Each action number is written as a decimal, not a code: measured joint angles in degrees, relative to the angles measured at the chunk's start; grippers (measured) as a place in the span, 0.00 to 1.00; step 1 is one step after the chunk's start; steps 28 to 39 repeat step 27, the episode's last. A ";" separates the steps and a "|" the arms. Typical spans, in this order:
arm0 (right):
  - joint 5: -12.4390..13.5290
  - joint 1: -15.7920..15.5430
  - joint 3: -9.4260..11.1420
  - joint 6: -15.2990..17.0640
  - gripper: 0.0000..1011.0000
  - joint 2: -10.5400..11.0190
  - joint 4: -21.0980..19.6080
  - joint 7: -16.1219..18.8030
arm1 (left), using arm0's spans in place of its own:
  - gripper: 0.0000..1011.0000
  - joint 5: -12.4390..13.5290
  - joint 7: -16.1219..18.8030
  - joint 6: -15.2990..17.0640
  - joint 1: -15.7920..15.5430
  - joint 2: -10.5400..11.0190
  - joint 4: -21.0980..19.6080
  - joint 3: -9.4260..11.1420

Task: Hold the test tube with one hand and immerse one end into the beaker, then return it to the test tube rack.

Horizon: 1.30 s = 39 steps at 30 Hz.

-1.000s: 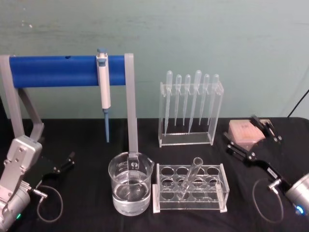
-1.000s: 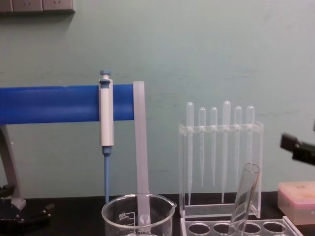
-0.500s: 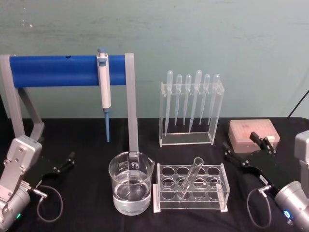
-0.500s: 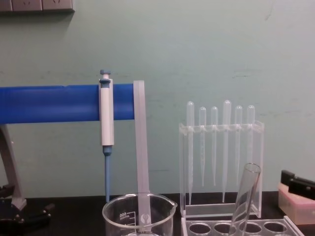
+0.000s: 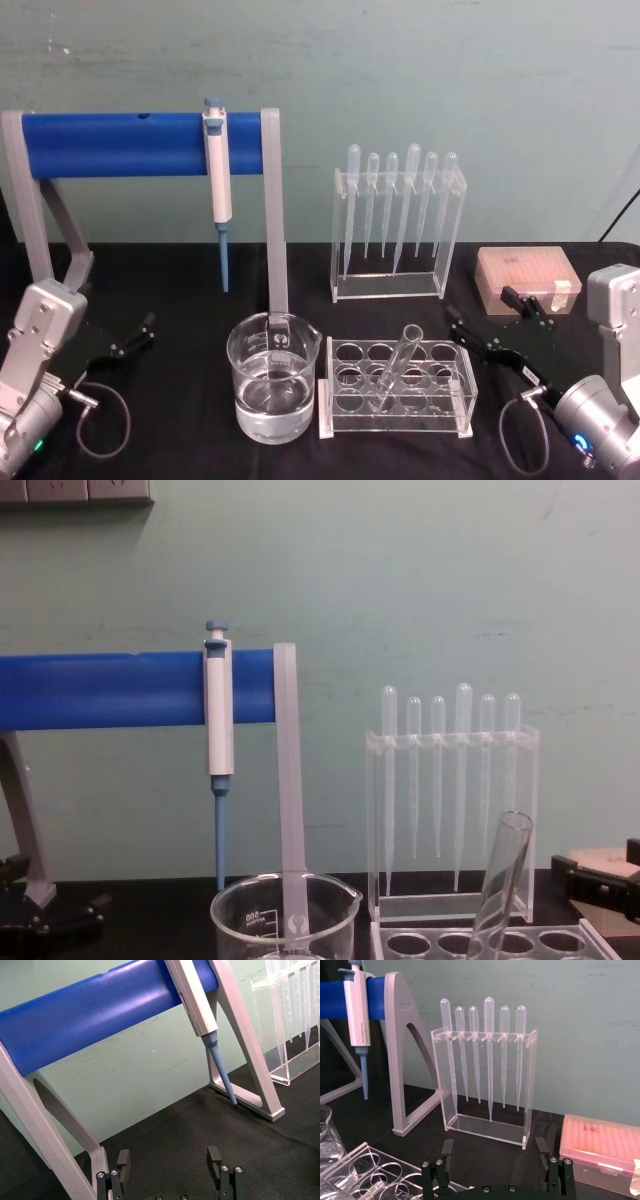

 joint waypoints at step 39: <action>-0.07 0.07 -0.10 0.26 0.99 -0.03 0.05 0.07 | 0.99 0.00 0.00 0.00 0.00 0.00 0.00 0.00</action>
